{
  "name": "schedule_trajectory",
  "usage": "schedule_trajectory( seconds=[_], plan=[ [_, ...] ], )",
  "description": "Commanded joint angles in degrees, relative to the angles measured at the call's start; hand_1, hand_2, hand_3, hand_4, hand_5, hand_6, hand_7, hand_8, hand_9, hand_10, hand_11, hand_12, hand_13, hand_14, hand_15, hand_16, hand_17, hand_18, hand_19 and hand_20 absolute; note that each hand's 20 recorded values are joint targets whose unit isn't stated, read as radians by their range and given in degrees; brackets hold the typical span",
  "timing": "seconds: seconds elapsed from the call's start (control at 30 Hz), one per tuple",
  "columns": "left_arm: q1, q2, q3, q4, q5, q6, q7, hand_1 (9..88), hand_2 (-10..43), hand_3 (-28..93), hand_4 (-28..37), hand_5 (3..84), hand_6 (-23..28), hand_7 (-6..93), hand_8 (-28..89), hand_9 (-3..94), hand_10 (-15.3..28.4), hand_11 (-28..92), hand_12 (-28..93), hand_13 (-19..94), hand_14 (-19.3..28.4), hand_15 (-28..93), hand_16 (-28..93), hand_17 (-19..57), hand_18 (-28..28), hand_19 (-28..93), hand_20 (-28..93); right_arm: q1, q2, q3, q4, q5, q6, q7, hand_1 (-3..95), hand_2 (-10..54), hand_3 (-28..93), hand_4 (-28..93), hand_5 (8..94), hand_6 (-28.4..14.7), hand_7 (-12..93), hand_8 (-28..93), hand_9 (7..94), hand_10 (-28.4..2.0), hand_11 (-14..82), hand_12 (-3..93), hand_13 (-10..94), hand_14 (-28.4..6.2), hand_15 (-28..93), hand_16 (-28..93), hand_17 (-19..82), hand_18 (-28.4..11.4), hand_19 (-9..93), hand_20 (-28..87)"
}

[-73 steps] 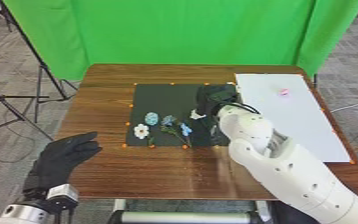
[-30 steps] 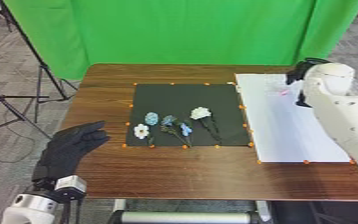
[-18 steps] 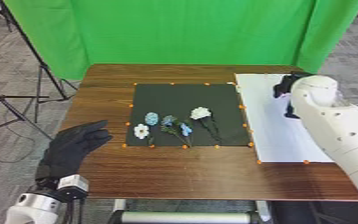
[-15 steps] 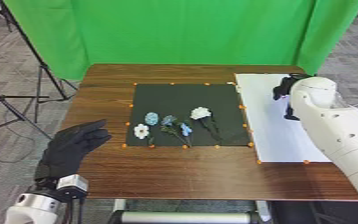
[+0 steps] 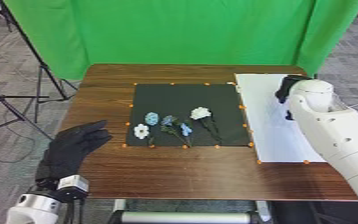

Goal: Arrange flowers

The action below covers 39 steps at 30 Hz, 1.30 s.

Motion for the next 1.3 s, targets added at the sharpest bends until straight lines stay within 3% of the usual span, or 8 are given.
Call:
schedule_trajectory(
  seconds=[0.03,0.07,0.17,0.2,0.37,0.6,1.0,1.3],
  plan=[
    [0.4,-0.02,0.14,0.21,-0.08,-0.54,-0.4,29.8,4.9,79,-16.0,53.3,16.4,14.8,-9,44.0,23.0,44,11,30,27.6,64,-14,-9.2,20.9,60,14,-5.4,0.3,1.1,-0.9,0.5,0.0,2.4,45.5,-9.4,82,-28,60.2,-2.2,25,-13,67.8,-11.1,26.9,23.3,63,-7.6,78,22,18,-18.1,73,11],
    [0.2,-0.49,0.08,0.21,0.11,-0.83,-1.13,29.8,4.9,79,-16.0,53.3,16.4,14.8,-9,44.0,23.0,44,11,30,27.6,64,-14,-9.2,20.9,60,14,-6.3,0.4,1.2,-1.5,0.0,1.4,2.5,49.1,-9.5,78,-28,63.7,-1.4,30,-6,75.5,-8.3,19.7,31.4,66,-6.9,77,23,19,-17.8,74,10],
    [1.4,0.56,0.53,-0.09,-1.02,0.5,0.57,29.8,4.9,80,-15.9,53.2,16.4,14.8,-9,44.0,23.0,44,11,30,27.6,64,-14,-9.2,20.9,60,14,-6.8,-0.4,0.7,-2.2,1.0,6.3,3.2,53.1,-9.5,76,-28,71.0,1.1,37,-3,84.8,-5.0,19.8,36.3,73,-5.3,75,22,22,-17.0,75,9],
    [0.9,0.45,0.51,0.08,-0.84,0.03,-0.07,29.9,4.9,79,-16.0,53.3,16.4,14.8,-9,44.0,23.0,44,11,30,27.6,64,-14,-9.2,20.9,60,14,-7.1,0.1,0.3,-2.7,1.5,7.0,3.2,53.8,-9.5,76,-28,72.3,1.8,38,-3,86.2,-4.5,20.3,36.9,74,-4.9,75,22,23,-16.8,75,9],
    [1.0,0.74,0.6,0.02,-0.75,0.27,0.47,29.8,4.9,79,-16.0,53.3,16.4,14.8,-9,43.9,23.1,44,11,30,27.6,64,-14,-9.2,20.9,60,14,-7.7,-0.2,-0.5,-3.3,2.7,12.3,4.9,54.7,-9.5,76,-28,75.0,2.3,37,-3,89.0,-4.1,19.3,37.9,77,-3.5,73,21,23,-16.6,75,8],
    [1.4,3.8,1.2,0.51,-2.21,1.21,2.58,29.8,4.9,80,-16.0,53.3,16.4,14.8,-9,43.9,23.1,43,11,30,27.7,64,-14,-9.2,20.9,60,14,-9.5,2.2,-2.6,-9.2,8.1,19.6,9.0,54.5,-9.5,77,-28,77.0,1.8,35,-2,90.7,-4.4,18.1,38.2,78,-3.8,73,21,24,-16.7,76,8],
    [3.3,2.93,0.08,0.22,-1.87,0.92,0.95,29.7,4.9,80,-15.9,53.4,16.4,14.6,-9,43.9,23.0,43,11,30,27.6,64,-14,-9.2,20.9,60,14,-16.3,7.2,-6.4,-25.5,14.2,27.0,8.8,54.8,-9.5,78,-28,78.2,1.2,33,0,91.3,-4.7,17.4,38.8,79,-4.2,73,22,24,-17.4,78,7],
    [3.2,1.86,-0.39,0.1,-1.13,0.47,-0.34,29.7,4.7,80,-15.9,53.4,16.4,14.7,-9,44.0,23.0,43,11,30,27.6,64,-14,-9.2,20.8,59,14,-20.1,8.0,-10.1,-31.5,13.6,29.2,5.9,55.0,-9.5,78,-28,78.7,0.8,32,1,91.5,-5.1,17.3,38.8,79,-4.4,73,22,25,-17.6,79,6]
  ],
)
